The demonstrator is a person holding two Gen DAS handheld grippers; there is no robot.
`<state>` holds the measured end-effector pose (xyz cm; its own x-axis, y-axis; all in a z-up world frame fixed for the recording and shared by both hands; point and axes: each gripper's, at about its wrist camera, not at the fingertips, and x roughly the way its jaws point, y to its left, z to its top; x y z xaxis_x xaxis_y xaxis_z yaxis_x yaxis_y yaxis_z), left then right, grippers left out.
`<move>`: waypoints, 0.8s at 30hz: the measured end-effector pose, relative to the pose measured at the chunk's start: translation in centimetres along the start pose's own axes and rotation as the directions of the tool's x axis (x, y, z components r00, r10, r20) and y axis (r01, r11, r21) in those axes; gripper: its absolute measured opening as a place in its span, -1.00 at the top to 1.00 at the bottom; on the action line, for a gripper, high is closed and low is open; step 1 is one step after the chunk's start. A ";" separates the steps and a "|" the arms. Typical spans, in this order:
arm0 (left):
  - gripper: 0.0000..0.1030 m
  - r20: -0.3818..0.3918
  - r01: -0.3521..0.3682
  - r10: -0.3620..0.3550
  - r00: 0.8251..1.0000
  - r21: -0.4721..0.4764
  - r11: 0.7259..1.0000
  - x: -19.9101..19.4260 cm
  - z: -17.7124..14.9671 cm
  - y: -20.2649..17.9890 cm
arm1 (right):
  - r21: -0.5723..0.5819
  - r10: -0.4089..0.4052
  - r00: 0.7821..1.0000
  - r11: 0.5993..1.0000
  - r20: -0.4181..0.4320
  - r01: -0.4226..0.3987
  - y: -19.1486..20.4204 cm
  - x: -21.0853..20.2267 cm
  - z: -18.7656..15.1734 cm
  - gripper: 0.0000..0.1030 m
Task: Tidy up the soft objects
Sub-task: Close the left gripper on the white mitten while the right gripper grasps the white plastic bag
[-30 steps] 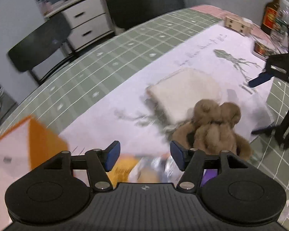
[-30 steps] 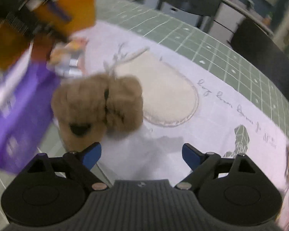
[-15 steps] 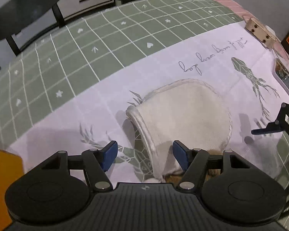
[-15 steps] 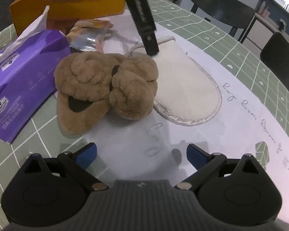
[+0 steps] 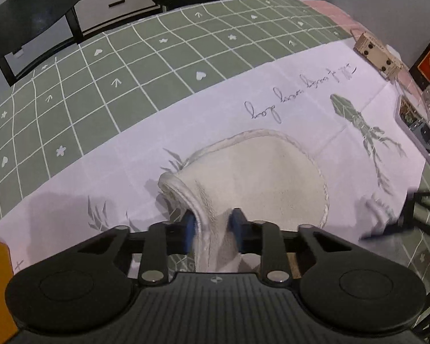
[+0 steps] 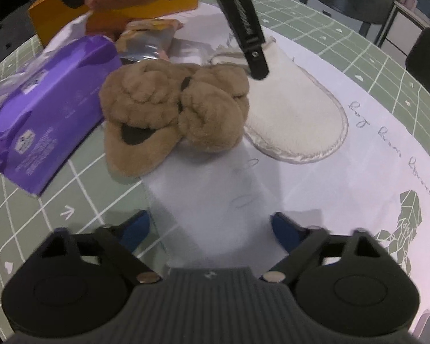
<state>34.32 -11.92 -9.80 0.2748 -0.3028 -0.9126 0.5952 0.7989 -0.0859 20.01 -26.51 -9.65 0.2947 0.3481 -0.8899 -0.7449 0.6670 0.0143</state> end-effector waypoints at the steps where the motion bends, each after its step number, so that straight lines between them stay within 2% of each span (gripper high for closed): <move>1: 0.59 0.005 0.003 -0.003 1.000 0.001 1.000 -0.1 0.0 -0.1 | -0.003 -0.002 1.000 1.000 0.006 0.002 0.3 -0.3 0.1 -0.02; 2: 0.66 0.005 0.002 -0.002 1.000 0.008 1.000 -0.2 0.0 -0.3 | 0.004 -0.011 1.000 1.000 0.010 0.011 0.3 -0.7 0.1 0.50; 3: 0.69 0.004 0.000 0.000 1.000 0.015 1.000 -0.3 0.0 -0.5 | 0.014 -0.024 1.000 1.000 0.007 0.024 0.2 -0.8 0.2 0.84; 6: 0.78 0.018 -0.003 0.003 1.000 0.041 0.999 -0.9 -0.2 -1.2 | 0.019 -0.046 0.999 0.999 0.003 0.045 0.1 -1.0 0.0 0.96; 9: 0.85 0.074 -0.011 0.007 0.997 0.047 0.999 -2.1 -0.1 -1.6 | 0.026 -0.058 0.998 0.998 -0.002 0.058 0.1 -1.1 -0.3 0.98; 12: 0.86 0.128 -0.015 0.010 0.992 0.037 0.999 -3.7 0.2 -1.6 | 0.062 -0.117 0.993 0.991 -0.027 0.119 -0.5 -1.3 -0.4 0.98; 19: 0.86 0.190 -0.029 0.023 0.981 0.026 0.999 -7.5 -0.1 -1.4 | 0.177 -0.260 0.963 0.946 -0.075 0.270 -2.4 -2.8 -0.6 0.98; 22: 0.86 0.215 -0.034 0.028 0.976 0.025 0.999 -9.3 -0.9 -1.3 | 0.213 -0.312 0.947 0.923 -0.069 0.320 -2.9 -4.4 -0.7 0.98; 24: 0.86 0.228 -0.033 0.028 0.973 0.018 0.999 -10.4 -1.5 -1.3 | 0.236 -0.323 0.945 0.915 -0.056 0.327 -3.0 -5.6 -0.8 0.98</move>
<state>29.62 -9.02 -0.82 0.4561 -0.3913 -0.7993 0.5996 0.7988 -0.0489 20.08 -31.00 -5.13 0.4856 0.0768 -0.8708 -0.4442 0.8796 -0.1701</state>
